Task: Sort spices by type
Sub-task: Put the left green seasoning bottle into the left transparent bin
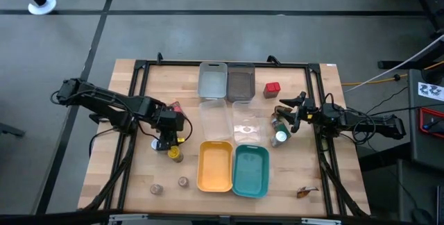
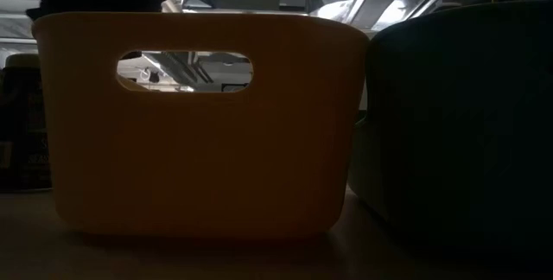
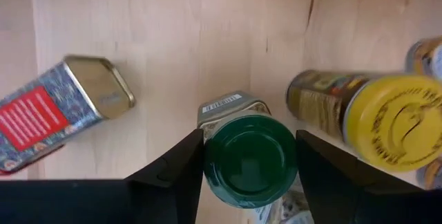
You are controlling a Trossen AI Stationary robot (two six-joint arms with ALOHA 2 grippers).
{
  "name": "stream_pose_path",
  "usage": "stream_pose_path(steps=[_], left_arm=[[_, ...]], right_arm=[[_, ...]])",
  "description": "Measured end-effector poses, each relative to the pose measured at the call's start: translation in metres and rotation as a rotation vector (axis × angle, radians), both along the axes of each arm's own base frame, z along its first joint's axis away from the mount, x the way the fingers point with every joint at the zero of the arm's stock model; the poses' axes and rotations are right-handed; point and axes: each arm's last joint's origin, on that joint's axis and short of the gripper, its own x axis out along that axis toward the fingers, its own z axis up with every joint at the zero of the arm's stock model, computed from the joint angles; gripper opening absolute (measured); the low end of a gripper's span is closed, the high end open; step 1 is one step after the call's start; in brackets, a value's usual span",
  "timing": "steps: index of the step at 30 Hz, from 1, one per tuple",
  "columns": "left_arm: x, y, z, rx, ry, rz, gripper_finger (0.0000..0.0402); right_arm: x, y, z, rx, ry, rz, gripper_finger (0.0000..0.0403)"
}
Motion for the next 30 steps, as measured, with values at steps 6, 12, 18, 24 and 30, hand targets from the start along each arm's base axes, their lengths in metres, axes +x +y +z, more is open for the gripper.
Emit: stream_pose_path(steps=[6,12,18,24,30], left_arm=[[0.001,0.001,0.001,0.022,-0.013,-0.014,0.0185],[0.002,0.008,0.001,0.022,-0.018,0.020,0.0187],[0.005,0.019,0.007,0.029,-0.039,0.038,0.0186],[0.016,0.030,0.037,0.044,-0.145,0.021,0.0189],[0.022,0.045,0.065,0.069,-0.253,0.035,0.0190]], right_arm=[[0.000,0.000,0.000,0.000,0.000,0.000,0.0243],[0.000,0.000,0.000,0.000,0.000,0.000,0.0243],[0.000,0.000,0.000,0.000,0.000,0.000,0.0243],[0.000,0.000,0.000,0.000,0.000,0.000,0.0243],[0.000,0.000,0.000,0.000,0.000,0.000,0.0243]])
